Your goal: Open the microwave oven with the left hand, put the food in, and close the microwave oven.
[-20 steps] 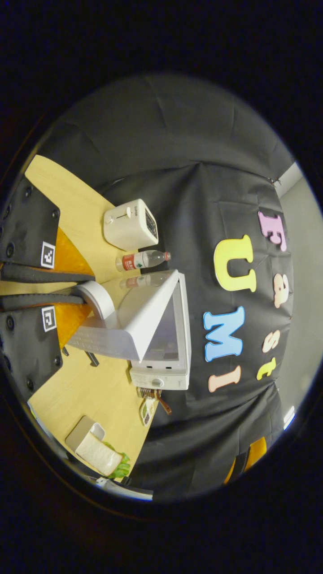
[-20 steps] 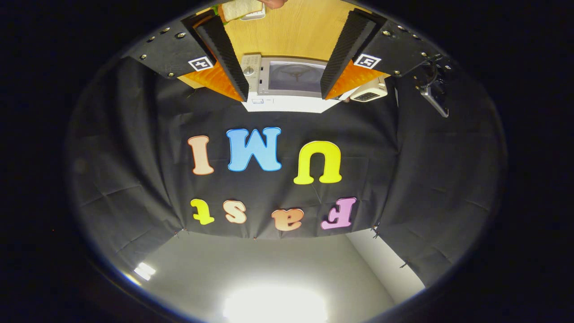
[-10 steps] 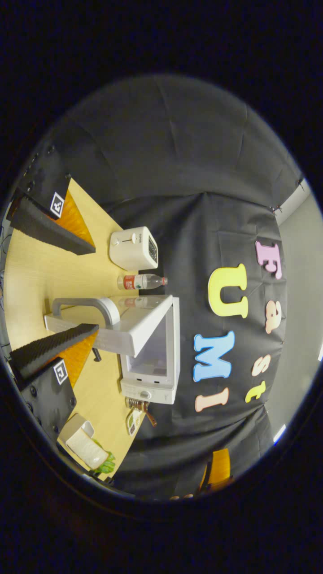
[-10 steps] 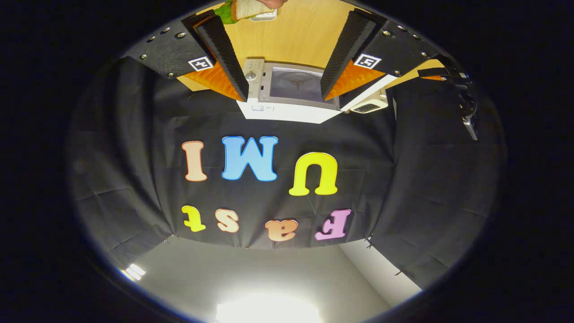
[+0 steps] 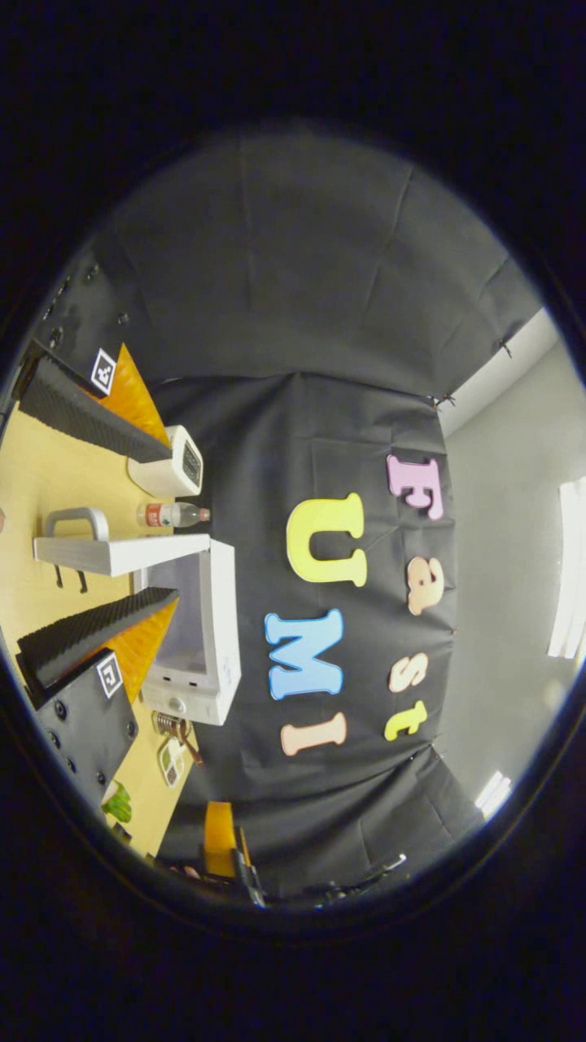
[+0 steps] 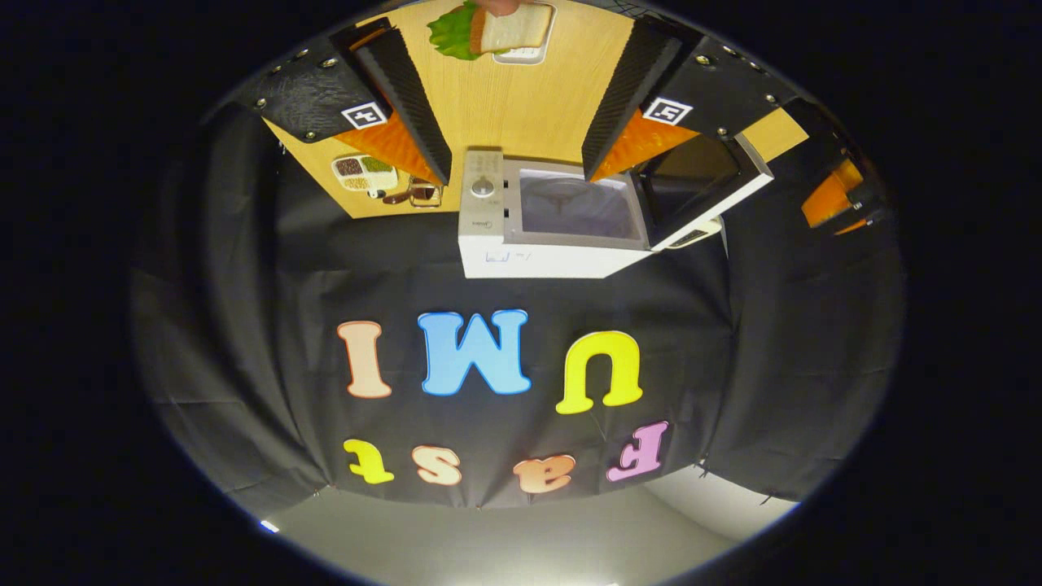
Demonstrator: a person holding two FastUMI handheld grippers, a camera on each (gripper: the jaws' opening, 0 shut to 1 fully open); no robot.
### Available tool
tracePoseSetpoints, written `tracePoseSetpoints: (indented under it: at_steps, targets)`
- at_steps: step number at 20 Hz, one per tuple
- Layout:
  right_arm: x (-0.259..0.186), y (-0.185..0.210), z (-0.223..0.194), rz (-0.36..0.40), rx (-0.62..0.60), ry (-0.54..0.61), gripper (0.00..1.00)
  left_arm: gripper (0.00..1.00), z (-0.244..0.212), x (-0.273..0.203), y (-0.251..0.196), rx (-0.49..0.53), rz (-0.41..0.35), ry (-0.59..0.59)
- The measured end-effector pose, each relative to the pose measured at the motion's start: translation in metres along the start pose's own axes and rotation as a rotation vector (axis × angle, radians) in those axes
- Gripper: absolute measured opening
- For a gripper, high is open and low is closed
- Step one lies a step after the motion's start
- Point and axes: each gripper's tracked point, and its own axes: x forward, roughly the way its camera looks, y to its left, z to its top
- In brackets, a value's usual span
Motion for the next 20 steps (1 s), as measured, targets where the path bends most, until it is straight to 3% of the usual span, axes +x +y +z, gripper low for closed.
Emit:
tracePoseSetpoints:
  at_steps: [7, 19, 20]
  targets:
    - [0.013, -0.028, -0.073, 0.059, 0.05, 0.227, 0.98, 1.0, 0.04, -0.009, -0.034, 0.005, 0.008, -0.072]
    - [0.002, -0.047, -0.18, 0.133, 0.137, 0.537, 0.98, 1.0, 0.042, -0.01, -0.066, 0.043, 0.043, -0.061]
    - [0.001, -0.047, -0.185, 0.137, 0.152, 0.555, 0.98, 0.96, 0.043, -0.011, -0.068, 0.046, 0.047, -0.063]
